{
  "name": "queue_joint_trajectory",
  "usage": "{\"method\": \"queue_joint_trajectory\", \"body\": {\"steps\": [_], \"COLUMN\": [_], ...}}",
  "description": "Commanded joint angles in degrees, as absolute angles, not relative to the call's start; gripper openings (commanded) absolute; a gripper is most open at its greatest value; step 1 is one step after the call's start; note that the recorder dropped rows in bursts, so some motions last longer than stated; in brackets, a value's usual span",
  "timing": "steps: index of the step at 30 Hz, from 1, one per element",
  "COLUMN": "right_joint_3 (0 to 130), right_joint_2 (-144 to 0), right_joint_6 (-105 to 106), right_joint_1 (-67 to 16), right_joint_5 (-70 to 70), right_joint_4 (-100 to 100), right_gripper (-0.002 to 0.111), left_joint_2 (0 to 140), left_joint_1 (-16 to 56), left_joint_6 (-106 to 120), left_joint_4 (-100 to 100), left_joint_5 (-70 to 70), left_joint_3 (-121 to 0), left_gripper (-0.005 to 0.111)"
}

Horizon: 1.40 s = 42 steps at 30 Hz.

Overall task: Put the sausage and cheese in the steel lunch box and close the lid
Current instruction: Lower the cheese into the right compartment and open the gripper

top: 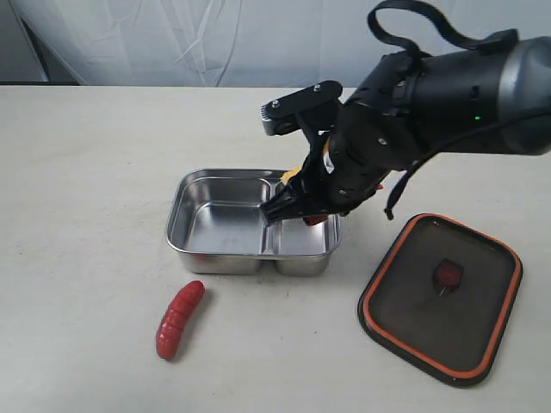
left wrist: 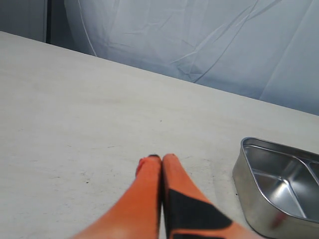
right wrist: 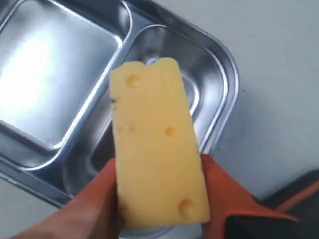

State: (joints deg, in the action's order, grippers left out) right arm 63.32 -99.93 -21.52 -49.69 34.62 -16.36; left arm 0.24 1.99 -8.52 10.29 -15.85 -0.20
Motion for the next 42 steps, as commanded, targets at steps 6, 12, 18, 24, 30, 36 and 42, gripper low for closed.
{"method": "queue_joint_trajectory", "body": {"steps": [6, 12, 18, 24, 30, 36, 42], "right_joint_3": [66.7, 66.7, 66.7, 66.7, 66.7, 66.7, 66.7], "right_joint_2": [-107.0, -108.5, -108.8, -108.8, -108.8, -108.8, -108.8], "right_joint_6": [-19.2, -19.2, -19.2, -19.2, -19.2, -19.2, -19.2], "right_joint_1": [-49.3, -49.3, -49.3, -49.3, -49.3, -49.3, -49.3], "right_joint_5": [34.0, 31.9, 31.2, 31.0, 31.0, 30.8, 29.8], "right_joint_4": [-14.9, -14.9, -14.9, -14.9, -14.9, -15.1, -15.1], "right_gripper": [0.000, 0.000, 0.000, 0.000, 0.000, 0.000, 0.000], "left_joint_2": [0.0, 0.0, 0.0, 0.0, 0.0, 0.0, 0.0], "left_joint_1": [2.3, 2.3, 2.3, 2.3, 2.3, 2.3, 2.3], "left_joint_6": [-8.4, -8.4, -8.4, -8.4, -8.4, -8.4, -8.4], "left_joint_4": [10.2, 10.2, 10.2, 10.2, 10.2, 10.2, 10.2], "left_joint_5": [-15.4, -15.4, -15.4, -15.4, -15.4, -15.4, -15.4], "left_joint_3": [0.0, 0.0, 0.0, 0.0, 0.0, 0.0, 0.0], "left_gripper": [0.000, 0.000, 0.000, 0.000, 0.000, 0.000, 0.000]}}
